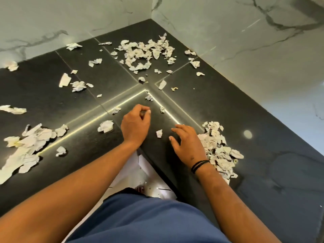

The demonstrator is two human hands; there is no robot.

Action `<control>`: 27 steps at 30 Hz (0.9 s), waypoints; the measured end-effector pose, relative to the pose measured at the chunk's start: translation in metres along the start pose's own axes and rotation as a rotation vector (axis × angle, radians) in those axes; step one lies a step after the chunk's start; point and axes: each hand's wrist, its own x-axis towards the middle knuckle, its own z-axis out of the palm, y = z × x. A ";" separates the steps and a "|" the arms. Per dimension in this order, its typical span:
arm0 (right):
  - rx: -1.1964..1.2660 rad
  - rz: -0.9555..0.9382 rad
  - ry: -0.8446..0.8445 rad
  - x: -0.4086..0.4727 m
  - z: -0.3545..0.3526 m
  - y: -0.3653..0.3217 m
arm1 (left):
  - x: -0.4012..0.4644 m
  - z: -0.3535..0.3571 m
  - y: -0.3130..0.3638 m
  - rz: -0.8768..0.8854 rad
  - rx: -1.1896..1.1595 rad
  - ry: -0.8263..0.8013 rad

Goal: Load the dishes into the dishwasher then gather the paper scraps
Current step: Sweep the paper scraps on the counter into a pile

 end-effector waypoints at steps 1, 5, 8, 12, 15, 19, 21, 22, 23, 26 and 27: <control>-0.005 -0.010 -0.019 0.002 0.005 -0.002 | 0.001 -0.014 -0.012 -0.007 -0.012 0.022; 0.004 -0.075 -0.049 0.012 0.027 -0.017 | -0.008 -0.052 -0.051 0.017 0.032 0.018; -0.007 -0.133 -0.075 0.018 0.043 -0.029 | -0.023 -0.069 -0.074 0.045 0.127 0.013; -0.095 -0.262 -0.074 0.017 0.055 -0.022 | -0.034 -0.075 -0.083 0.146 0.271 -0.033; -0.080 -0.262 0.023 0.010 0.048 0.000 | -0.030 -0.072 -0.081 0.121 0.319 -0.087; -0.154 -0.182 0.100 -0.001 0.033 0.028 | -0.029 -0.072 -0.081 0.107 0.378 -0.113; -0.205 -0.126 0.116 -0.004 0.028 0.025 | -0.029 -0.071 -0.082 0.104 0.401 -0.115; -0.224 -0.108 0.122 -0.002 0.026 0.021 | -0.029 -0.070 -0.082 0.106 0.413 -0.112; -0.229 -0.101 0.125 0.003 0.024 0.017 | -0.029 -0.069 -0.082 0.113 0.430 -0.110; -0.198 -0.131 0.037 0.031 0.025 0.002 | -0.030 -0.068 -0.082 0.120 0.472 -0.100; -0.198 -0.138 -0.025 0.041 0.026 -0.003 | -0.031 -0.068 -0.080 0.119 0.485 -0.101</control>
